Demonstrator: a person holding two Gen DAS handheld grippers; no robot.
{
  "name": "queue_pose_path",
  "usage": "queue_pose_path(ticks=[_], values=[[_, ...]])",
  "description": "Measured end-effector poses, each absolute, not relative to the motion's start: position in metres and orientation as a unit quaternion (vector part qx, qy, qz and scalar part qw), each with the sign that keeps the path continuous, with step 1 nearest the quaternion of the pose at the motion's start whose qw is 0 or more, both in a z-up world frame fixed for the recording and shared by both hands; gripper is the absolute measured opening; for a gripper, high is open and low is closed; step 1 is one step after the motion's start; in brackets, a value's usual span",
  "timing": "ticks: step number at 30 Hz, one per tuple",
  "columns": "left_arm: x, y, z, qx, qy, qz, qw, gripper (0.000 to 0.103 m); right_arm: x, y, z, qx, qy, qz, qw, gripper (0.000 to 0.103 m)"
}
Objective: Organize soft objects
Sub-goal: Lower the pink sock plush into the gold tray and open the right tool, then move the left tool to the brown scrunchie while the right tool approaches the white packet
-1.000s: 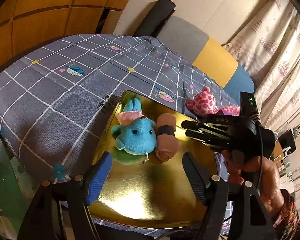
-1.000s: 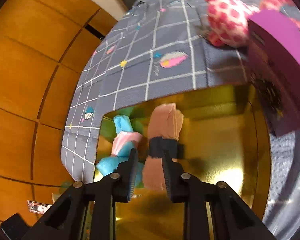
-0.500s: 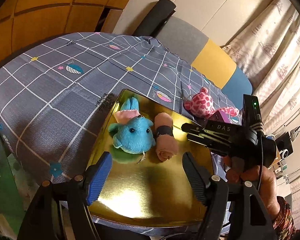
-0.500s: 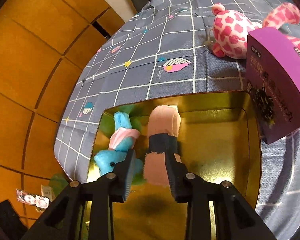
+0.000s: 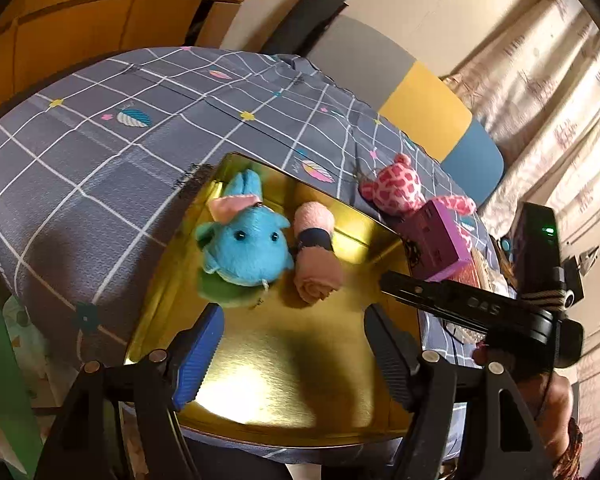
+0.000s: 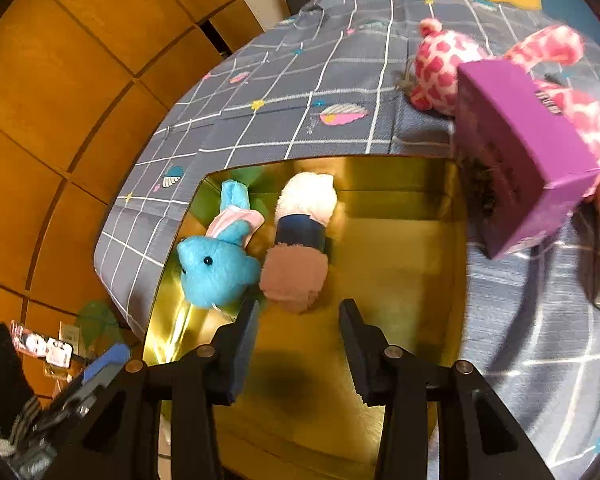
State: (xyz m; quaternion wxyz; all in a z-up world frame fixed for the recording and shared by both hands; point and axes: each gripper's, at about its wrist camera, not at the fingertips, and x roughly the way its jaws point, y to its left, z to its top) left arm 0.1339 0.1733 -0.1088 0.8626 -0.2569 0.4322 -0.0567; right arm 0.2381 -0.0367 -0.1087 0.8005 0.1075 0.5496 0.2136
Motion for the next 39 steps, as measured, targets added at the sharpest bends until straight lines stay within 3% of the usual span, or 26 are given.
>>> queue_pose_path(ticks=[19, 29, 39], values=[[0.151, 0.05, -0.097, -0.19, 0.465, -0.18, 0.846, 0.073, 0.164, -0.241, -0.102, 0.14, 0.51, 0.071, 0.846, 0.051], [0.152, -0.086, -0.079, -0.071, 0.467, -0.278, 0.837, 0.074, 0.13, -0.379, -0.114, 0.167, 0.491, -0.047, 0.853, 0.051], [0.152, -0.248, -0.1, -0.01, 0.505, -0.383, 0.773, 0.075, 0.116, -0.51, -0.111, 0.159, 0.416, -0.162, 0.881, 0.051]])
